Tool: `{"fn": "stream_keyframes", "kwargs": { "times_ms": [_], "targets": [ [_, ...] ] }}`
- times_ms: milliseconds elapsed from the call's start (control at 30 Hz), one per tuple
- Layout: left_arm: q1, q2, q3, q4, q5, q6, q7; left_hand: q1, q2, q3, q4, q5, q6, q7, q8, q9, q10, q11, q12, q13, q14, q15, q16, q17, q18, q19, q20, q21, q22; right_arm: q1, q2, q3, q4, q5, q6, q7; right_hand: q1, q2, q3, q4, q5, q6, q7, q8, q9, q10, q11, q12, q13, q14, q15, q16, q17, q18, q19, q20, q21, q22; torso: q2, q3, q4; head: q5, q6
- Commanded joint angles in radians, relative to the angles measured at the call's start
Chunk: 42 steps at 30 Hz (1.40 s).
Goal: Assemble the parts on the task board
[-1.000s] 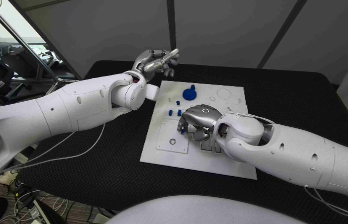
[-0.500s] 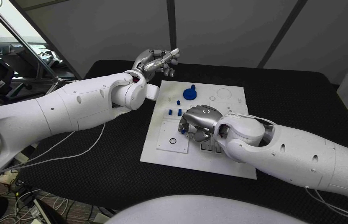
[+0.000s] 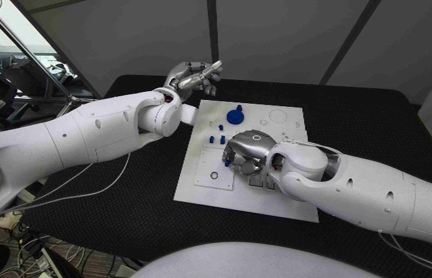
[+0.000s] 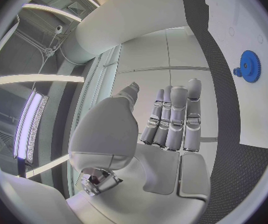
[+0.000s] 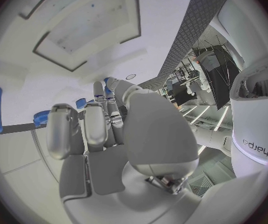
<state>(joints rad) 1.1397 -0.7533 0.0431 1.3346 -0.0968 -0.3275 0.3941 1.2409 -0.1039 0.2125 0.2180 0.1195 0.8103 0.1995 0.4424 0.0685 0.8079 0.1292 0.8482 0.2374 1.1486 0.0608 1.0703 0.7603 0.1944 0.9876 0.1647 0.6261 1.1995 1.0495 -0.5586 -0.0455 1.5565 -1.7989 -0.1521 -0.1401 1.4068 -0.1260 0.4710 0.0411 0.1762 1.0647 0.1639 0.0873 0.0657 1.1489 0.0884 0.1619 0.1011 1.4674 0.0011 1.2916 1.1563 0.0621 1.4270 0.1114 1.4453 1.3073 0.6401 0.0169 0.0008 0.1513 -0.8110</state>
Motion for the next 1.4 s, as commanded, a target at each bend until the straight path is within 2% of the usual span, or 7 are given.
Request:
{"fn": "stream_keyframes", "kwargs": {
  "times_ms": [33,167,533,800,933,1300,1400],
  "targets": [
    [0.002,0.000,0.001,0.002,-0.004,0.007,-0.002,-0.012,-0.002,0.005,-0.003,-0.003,-0.006,0.000,0.004,0.000,-0.010,0.000,0.005,0.002,-0.011,0.000,-0.006,-0.006,-0.014,-0.009,0.000,0.005,0.001,0.001,0.002,0.000,-0.002,-0.013,0.025,-0.023,-0.013,-0.005,0.003,0.001,-0.005,-0.024,0.009,-0.015,-0.002,-0.027,0.011,-0.014,-0.007,0.033,0.012,-0.004,-0.005,-0.012,-0.014,0.005,-0.010,0.075,0.000,-0.0003,0.0005,-0.001,-0.002],
    [0.002,0.000,0.001,0.001,-0.004,0.011,-0.005,-0.012,-0.002,0.004,-0.003,-0.003,-0.007,0.000,0.004,0.000,-0.011,0.000,0.005,0.002,-0.012,0.000,-0.007,-0.007,-0.014,-0.010,0.000,0.005,0.002,0.001,0.004,0.000,-0.003,-0.015,0.020,-0.022,-0.020,-0.012,0.005,-0.001,-0.006,-0.037,0.013,-0.021,-0.001,-0.048,0.018,-0.020,-0.013,0.031,0.018,-0.006,-0.009,-0.009,-0.022,0.012,-0.017,0.066,0.000,0.0000,0.0003,0.000,-0.002],
    [0.002,0.001,0.001,0.000,-0.004,0.016,-0.009,-0.013,-0.003,0.003,-0.003,-0.003,-0.010,0.001,0.005,0.000,-0.015,0.001,0.005,0.002,-0.015,0.001,-0.011,-0.011,-0.014,-0.011,0.001,0.005,0.002,0.001,0.003,0.000,0.005,-0.016,0.009,-0.008,-0.023,-0.014,0.006,-0.003,-0.005,-0.036,0.013,-0.019,0.001,-0.055,0.019,-0.020,-0.015,0.030,0.020,-0.006,-0.011,-0.008,-0.023,0.014,-0.018,0.065,0.000,-0.0001,-0.0007,0.000,-0.003],
    [0.002,-0.001,0.001,-0.001,-0.004,0.018,-0.010,-0.013,-0.003,0.003,-0.003,-0.003,-0.010,0.001,0.006,0.000,-0.016,0.001,0.005,0.002,-0.016,0.001,-0.012,-0.012,-0.014,-0.012,0.001,0.005,0.002,0.000,-0.024,0.000,0.040,-0.016,-0.066,0.005,-0.027,-0.019,0.005,-0.006,0.000,-0.047,0.010,-0.023,0.000,-0.053,0.018,-0.014,-0.015,0.030,0.019,-0.007,-0.013,-0.008,-0.023,0.016,-0.019,0.064,0.000,0.0017,-0.0017,-0.001,0.000],
    [0.002,-0.001,0.001,-0.003,-0.004,0.018,-0.010,-0.013,-0.003,0.003,-0.003,-0.003,-0.010,0.001,0.006,0.000,-0.016,0.001,0.005,0.002,-0.016,0.001,-0.012,-0.012,-0.014,-0.012,0.001,0.005,0.002,0.000,-0.045,0.000,0.062,-0.014,-0.089,0.007,-0.029,-0.023,0.004,-0.007,0.001,-0.054,0.009,-0.025,0.000,-0.052,0.017,-0.011,-0.015,0.029,0.019,-0.006,-0.014,-0.008,-0.023,0.016,-0.019,0.065,-0.001,0.0007,-0.0020,-0.002,0.001],
    [0.001,0.004,0.000,-0.008,-0.004,0.022,-0.014,-0.013,-0.003,0.003,-0.003,-0.003,-0.012,0.001,0.006,0.000,-0.018,0.002,0.005,0.002,-0.015,0.001,-0.012,-0.011,-0.014,-0.012,0.001,0.005,0.003,0.000,-0.045,0.000,0.061,-0.007,-0.082,0.004,-0.033,-0.026,0.003,-0.009,0.003,-0.061,0.008,-0.024,0.000,-0.052,0.016,-0.007,-0.015,0.028,0.018,-0.010,-0.021,-0.007,-0.027,0.016,-0.022,0.060,-0.001,0.0008,0.0006,-0.007,0.005],
    [0.001,0.003,0.000,-0.008,-0.004,0.023,-0.015,-0.013,-0.003,0.003,-0.003,-0.003,-0.012,0.001,0.006,0.000,-0.018,0.002,0.005,0.002,-0.015,0.001,-0.012,-0.011,-0.014,-0.012,0.001,0.005,0.003,0.000,-0.043,0.000,0.055,-0.007,-0.076,0.004,-0.033,-0.026,0.003,-0.009,0.003,-0.063,0.007,-0.024,0.000,-0.053,0.016,-0.006,-0.015,0.027,0.018,-0.010,-0.021,-0.006,-0.027,0.016,-0.023,0.059,-0.001,-0.0003,0.0008,-0.007,0.005]
  ]
}}
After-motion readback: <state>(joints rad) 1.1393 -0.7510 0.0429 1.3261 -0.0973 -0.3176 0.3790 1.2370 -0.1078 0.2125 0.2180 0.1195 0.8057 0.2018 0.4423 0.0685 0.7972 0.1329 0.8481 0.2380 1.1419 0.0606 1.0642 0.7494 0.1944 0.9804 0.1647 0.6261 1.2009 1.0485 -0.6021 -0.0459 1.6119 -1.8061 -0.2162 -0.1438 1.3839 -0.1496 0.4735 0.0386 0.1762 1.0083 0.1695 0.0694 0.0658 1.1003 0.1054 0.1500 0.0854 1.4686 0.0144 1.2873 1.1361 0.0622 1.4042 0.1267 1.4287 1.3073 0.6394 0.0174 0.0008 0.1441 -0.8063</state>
